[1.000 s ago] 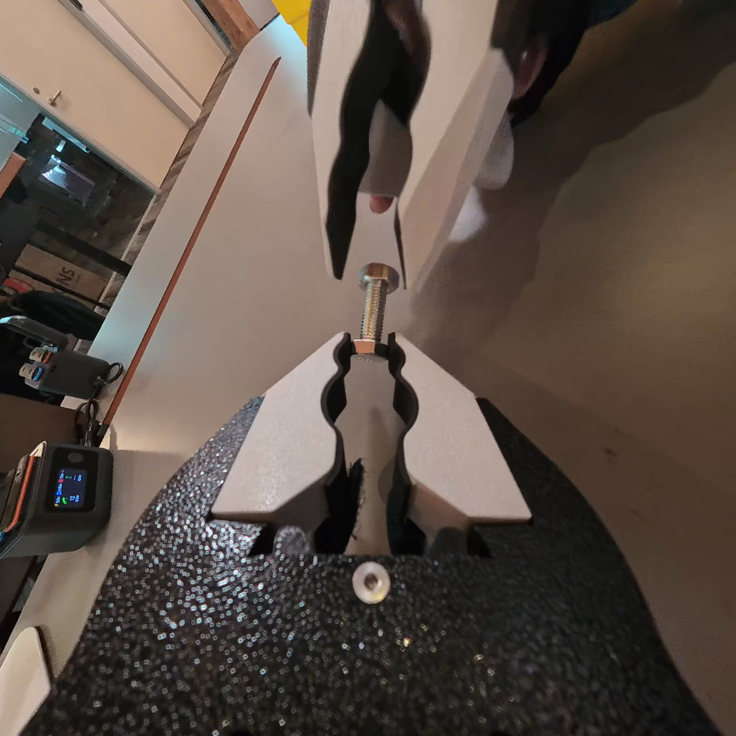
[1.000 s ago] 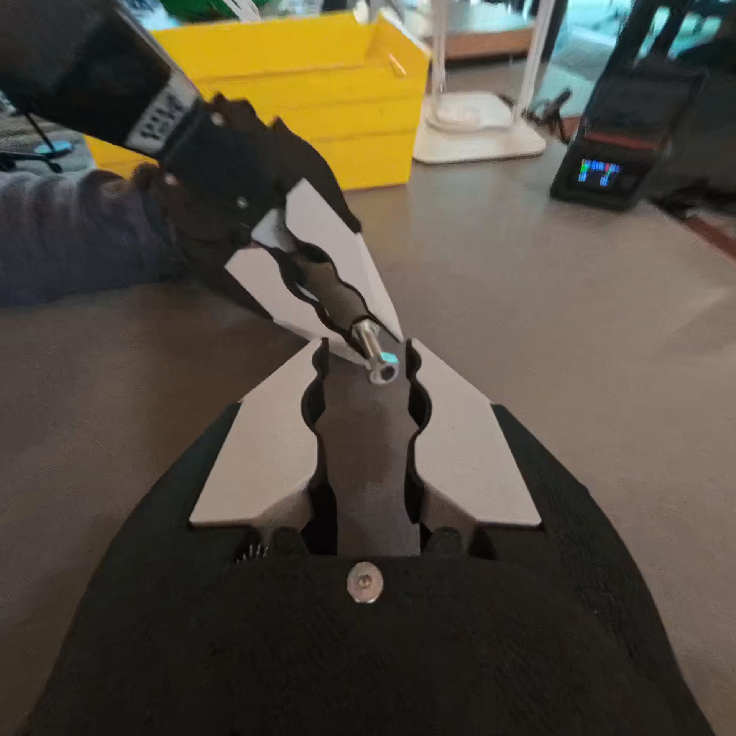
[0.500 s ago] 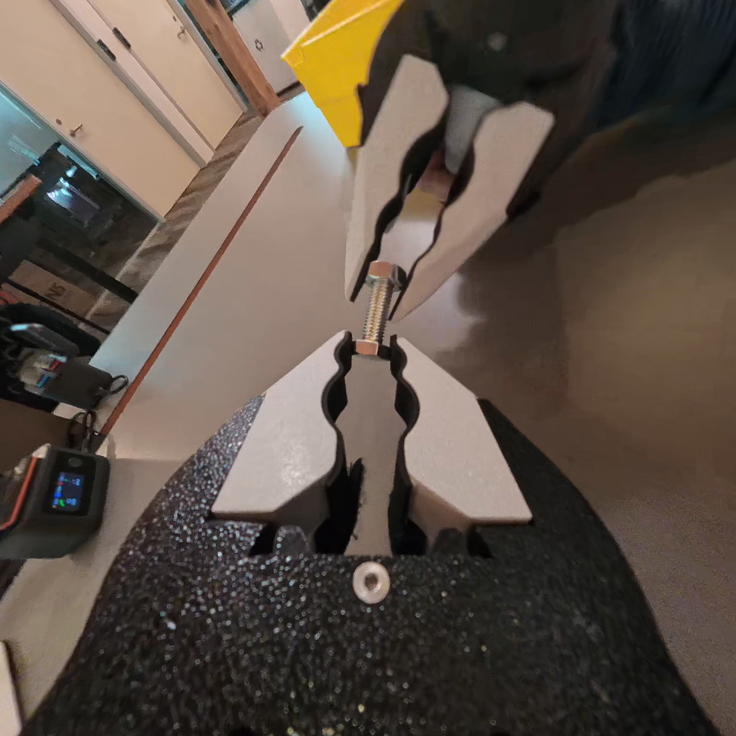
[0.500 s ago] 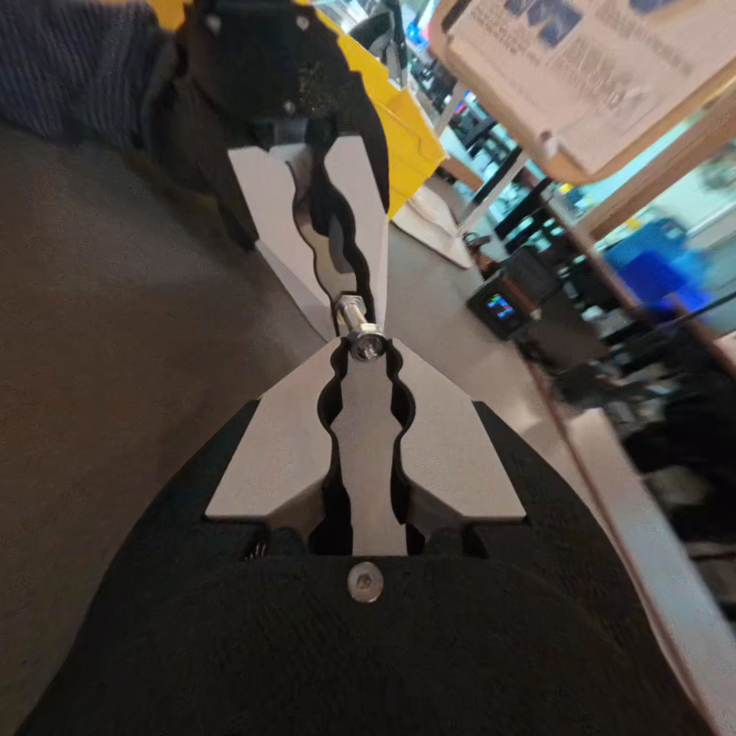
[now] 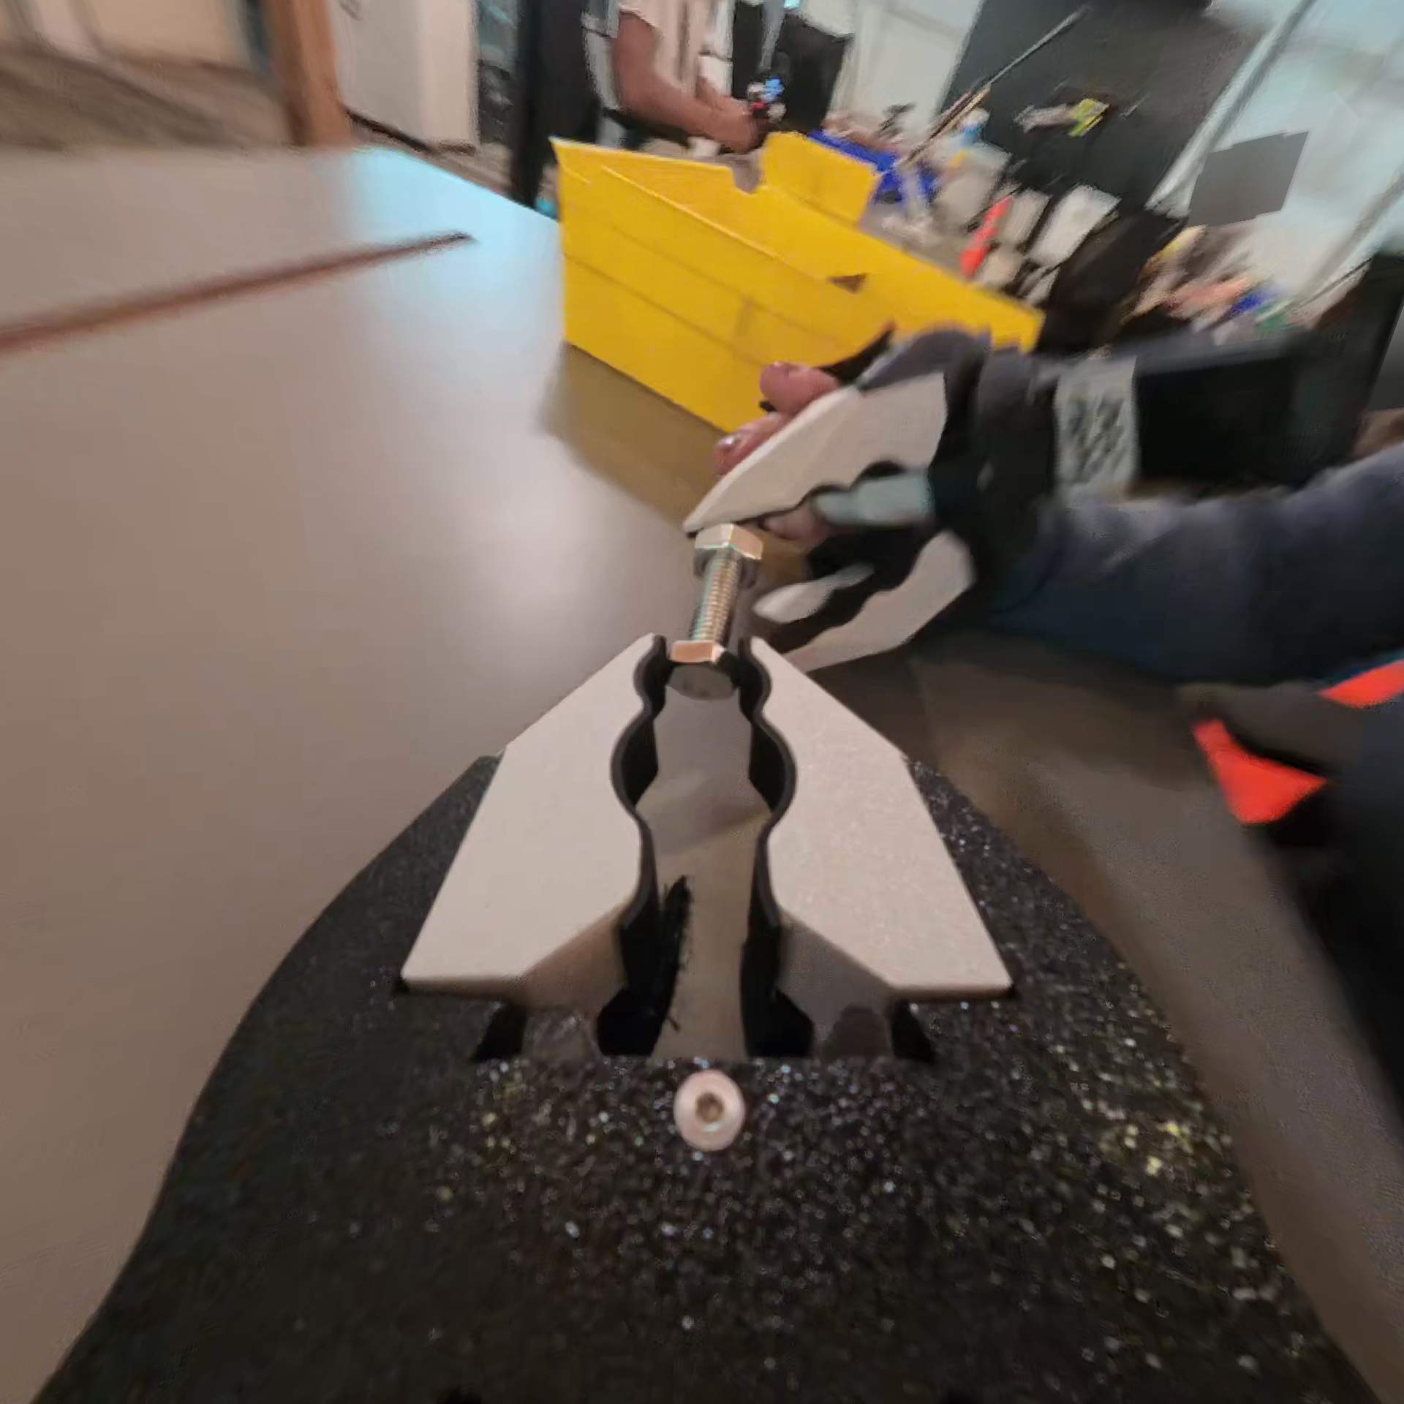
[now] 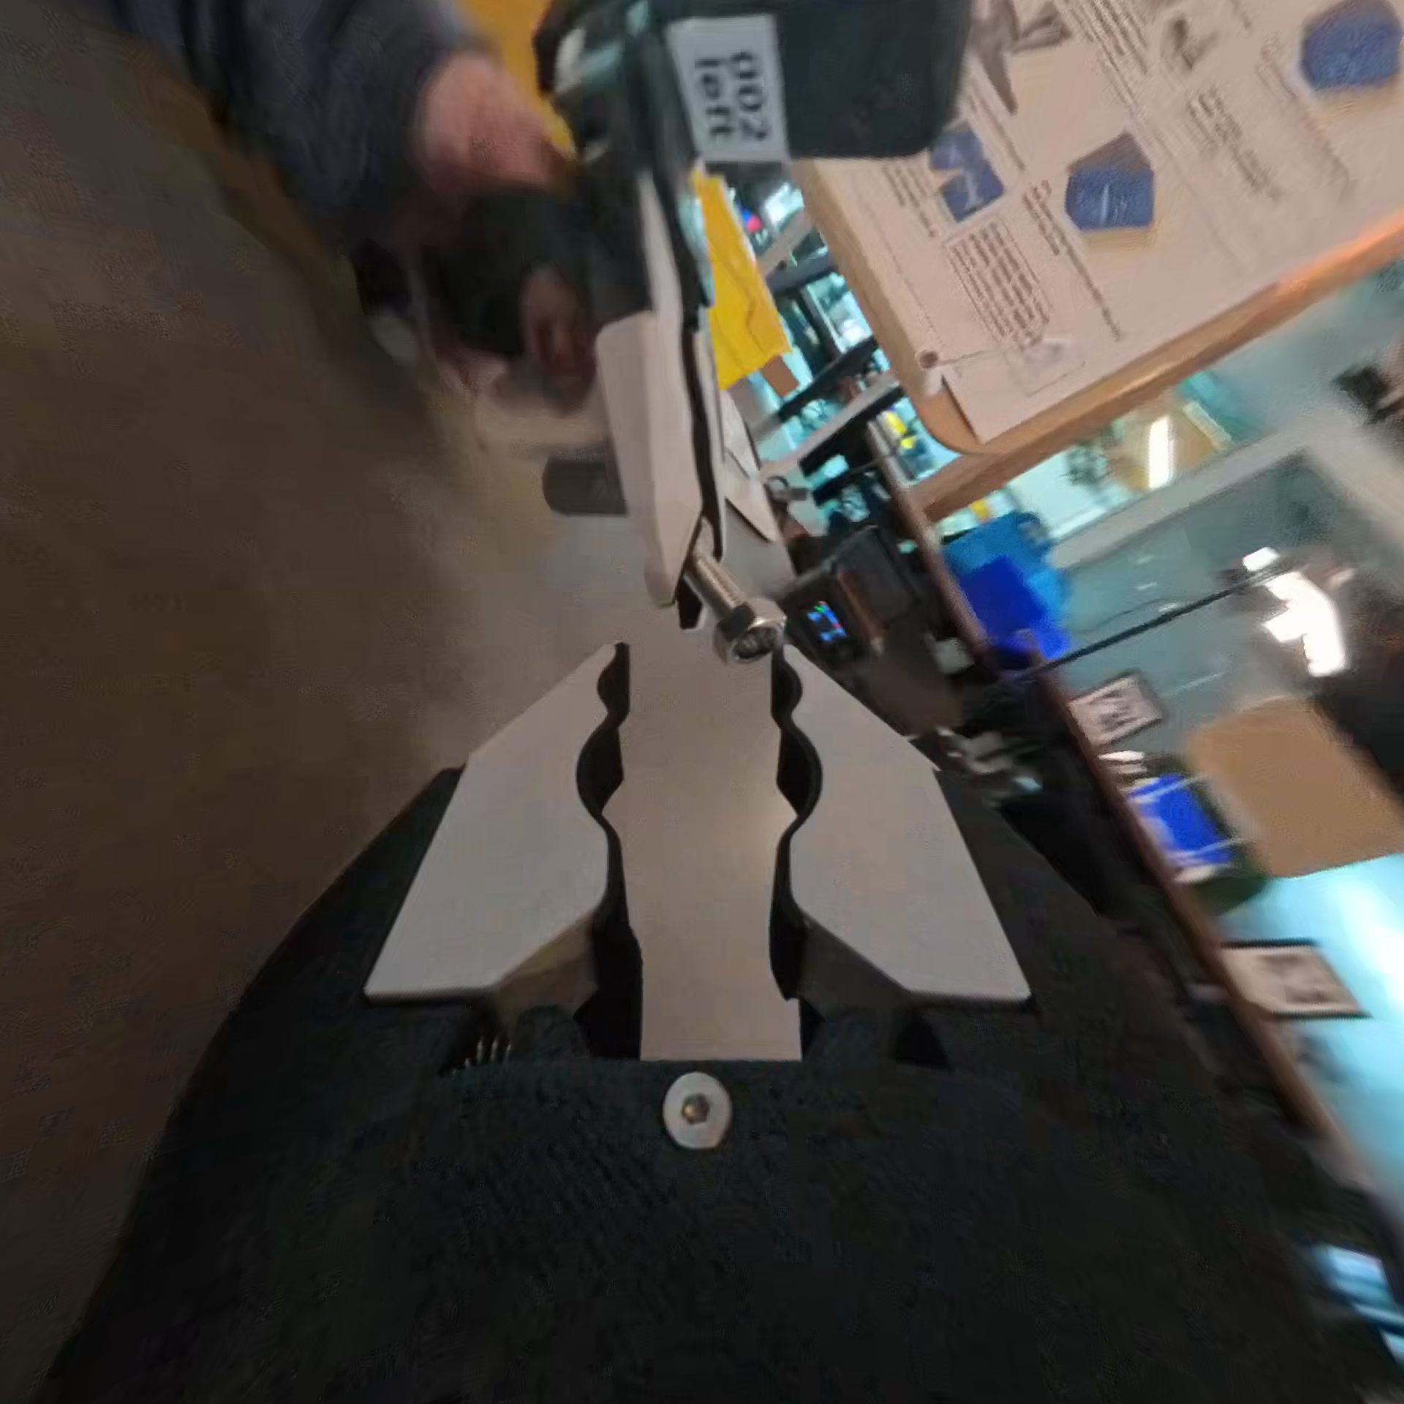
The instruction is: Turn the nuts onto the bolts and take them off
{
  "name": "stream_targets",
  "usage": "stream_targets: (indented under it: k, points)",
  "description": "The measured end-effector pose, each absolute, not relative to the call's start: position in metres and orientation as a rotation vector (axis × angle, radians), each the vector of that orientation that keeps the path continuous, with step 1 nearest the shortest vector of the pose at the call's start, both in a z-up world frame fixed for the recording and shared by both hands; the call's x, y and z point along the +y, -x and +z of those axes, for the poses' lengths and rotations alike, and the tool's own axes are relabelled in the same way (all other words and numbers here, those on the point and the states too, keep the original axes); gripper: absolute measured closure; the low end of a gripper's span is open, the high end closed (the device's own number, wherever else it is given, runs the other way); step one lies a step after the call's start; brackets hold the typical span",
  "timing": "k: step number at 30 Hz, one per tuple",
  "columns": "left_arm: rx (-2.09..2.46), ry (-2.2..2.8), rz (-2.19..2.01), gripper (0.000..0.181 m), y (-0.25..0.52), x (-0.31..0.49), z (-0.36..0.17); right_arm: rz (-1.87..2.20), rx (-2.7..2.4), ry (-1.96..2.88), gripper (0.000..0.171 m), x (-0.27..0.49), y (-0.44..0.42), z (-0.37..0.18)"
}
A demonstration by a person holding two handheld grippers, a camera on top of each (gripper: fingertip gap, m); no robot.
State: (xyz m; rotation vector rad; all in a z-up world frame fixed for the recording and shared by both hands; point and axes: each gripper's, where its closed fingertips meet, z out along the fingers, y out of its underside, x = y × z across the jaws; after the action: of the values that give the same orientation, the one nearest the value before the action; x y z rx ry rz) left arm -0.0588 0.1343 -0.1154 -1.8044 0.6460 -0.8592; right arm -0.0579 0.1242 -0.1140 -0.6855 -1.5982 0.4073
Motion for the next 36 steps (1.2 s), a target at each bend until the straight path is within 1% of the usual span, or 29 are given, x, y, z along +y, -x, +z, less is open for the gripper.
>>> stream_targets:
  k: [1,4,7,9,12,13,15,18,21,23,25,31,34,36]
  points:
    - [0.697,1.76,-0.706,0.165,0.063,0.138,-0.113,0.623,-1.555,0.796,0.135,0.122,0.056,-0.105]
    - [0.871,1.473,-0.192,0.165,0.071,0.143,-0.094,1.21,-1.424,1.182,0.129,0.129,0.053,-0.092]
    - [0.965,1.446,0.051,0.165,0.073,0.147,-0.1,1.603,-1.356,1.422,0.125,0.125,0.054,-0.1]
    - [1.036,1.431,0.137,0.164,0.07,0.147,-0.107,1.849,-1.267,1.527,0.123,0.121,0.054,-0.097]
    - [1.096,1.416,0.184,0.164,0.065,0.146,-0.111,2.002,-1.227,1.615,0.121,0.119,0.053,-0.098]
    - [1.109,1.414,0.194,0.164,0.064,0.146,-0.111,2.011,-1.22,1.622,0.124,0.119,0.052,-0.098]
    - [1.117,1.399,0.196,0.165,0.061,0.145,-0.11,2.018,-1.206,1.632,0.131,0.121,0.054,-0.097]
    - [1.102,1.383,0.156,0.165,0.058,0.143,-0.105,2.037,-1.209,1.611,0.154,0.124,0.052,-0.094]
    - [1.091,1.435,-0.009,0.164,0.055,0.137,-0.109,1.878,-1.342,1.502,0.154,0.122,0.051,-0.097]
    - [1.026,1.495,-0.285,0.164,0.05,0.128,-0.105,1.721,-1.439,1.317,0.154,0.115,0.049,-0.092]
    - [0.957,1.553,-0.538,0.165,0.047,0.119,-0.099,1.477,-1.517,1.054,0.154,0.107,0.047,-0.086]
    - [0.682,1.834,-0.938,0.165,0.061,0.123,-0.116,0.743,-1.634,0.758,0.154,0.116,0.059,-0.114]
    - [0.526,1.806,-1.137,0.165,0.066,0.125,-0.11,0.384,-1.584,0.546,0.154,0.121,0.062,-0.109]
    - [0.375,1.703,-1.339,0.166,0.074,0.125,-0.091,0.08,-1.552,0.453,0.155,0.14,0.056,-0.108]
